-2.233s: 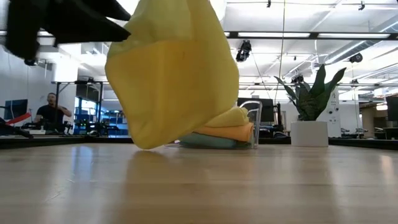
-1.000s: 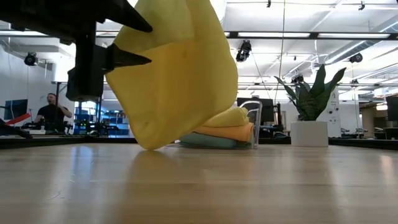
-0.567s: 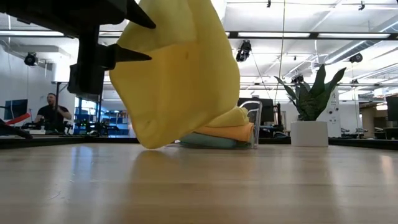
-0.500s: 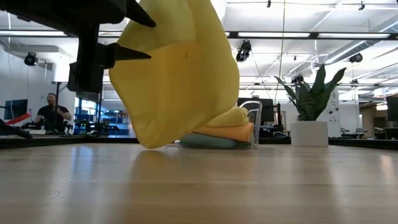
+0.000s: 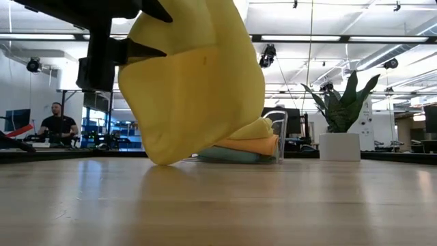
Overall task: Fold microfiber towels
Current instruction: Fold the yellow towel
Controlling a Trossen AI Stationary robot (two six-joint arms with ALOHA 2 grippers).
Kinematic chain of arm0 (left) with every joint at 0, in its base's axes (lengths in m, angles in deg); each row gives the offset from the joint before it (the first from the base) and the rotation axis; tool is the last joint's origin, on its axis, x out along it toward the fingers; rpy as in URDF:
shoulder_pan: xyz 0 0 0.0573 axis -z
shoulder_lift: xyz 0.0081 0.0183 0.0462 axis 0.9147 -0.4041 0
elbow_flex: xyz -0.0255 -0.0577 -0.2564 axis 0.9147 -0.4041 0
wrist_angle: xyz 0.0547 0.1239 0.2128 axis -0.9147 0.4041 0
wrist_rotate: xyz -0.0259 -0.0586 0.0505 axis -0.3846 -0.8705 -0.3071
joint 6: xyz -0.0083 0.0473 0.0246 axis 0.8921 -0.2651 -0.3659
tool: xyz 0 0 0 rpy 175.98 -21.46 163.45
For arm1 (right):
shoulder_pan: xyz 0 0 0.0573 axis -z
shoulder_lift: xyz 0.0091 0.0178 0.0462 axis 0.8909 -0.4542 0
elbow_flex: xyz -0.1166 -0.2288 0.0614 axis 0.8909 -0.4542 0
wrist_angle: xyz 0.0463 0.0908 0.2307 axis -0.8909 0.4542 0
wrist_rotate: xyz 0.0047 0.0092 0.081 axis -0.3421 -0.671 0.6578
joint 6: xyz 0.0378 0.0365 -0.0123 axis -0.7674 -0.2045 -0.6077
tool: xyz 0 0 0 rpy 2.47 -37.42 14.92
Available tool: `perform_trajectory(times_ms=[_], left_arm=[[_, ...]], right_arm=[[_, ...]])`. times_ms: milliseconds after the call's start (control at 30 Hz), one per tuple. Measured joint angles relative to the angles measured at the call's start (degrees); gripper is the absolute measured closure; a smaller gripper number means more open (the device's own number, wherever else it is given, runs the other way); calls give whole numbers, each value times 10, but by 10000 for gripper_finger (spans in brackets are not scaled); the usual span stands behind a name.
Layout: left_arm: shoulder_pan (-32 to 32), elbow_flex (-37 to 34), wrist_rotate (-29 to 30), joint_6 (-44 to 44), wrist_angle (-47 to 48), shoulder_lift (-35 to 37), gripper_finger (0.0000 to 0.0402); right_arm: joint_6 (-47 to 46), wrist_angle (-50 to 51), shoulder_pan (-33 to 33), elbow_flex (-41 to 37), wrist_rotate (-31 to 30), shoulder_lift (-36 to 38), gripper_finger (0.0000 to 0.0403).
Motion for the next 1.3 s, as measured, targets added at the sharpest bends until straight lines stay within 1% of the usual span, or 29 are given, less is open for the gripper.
perform_trajectory(times_ms=[167,467,533,633,767,900,1067,1133,1233,1300], left_arm=[[5,0,0,-24,-1,9,187],[10,-4,-1,-19,0,48,187],[10,-4,-1,27,0,65,187],[10,-9,-1,147,2,109,187],[13,-38,-1,273,44,185,187],[12,-91,0,318,44,248,197],[16,-144,0,374,41,288,236],[21,-155,0,395,41,298,253],[30,-161,-4,405,41,310,281],[34,-162,-5,411,40,322,302]], right_arm=[[0,9,4,0,0,0,394],[-21,48,11,0,0,0,394],[-24,61,11,0,1,0,394],[-32,80,11,0,1,0,394],[-45,91,11,0,2,0,394],[-46,90,10,0,5,0,394],[-51,100,6,0,9,0,394],[-60,116,6,0,19,0,394],[-68,142,5,0,23,0,394],[-69,157,5,0,36,0,394]])
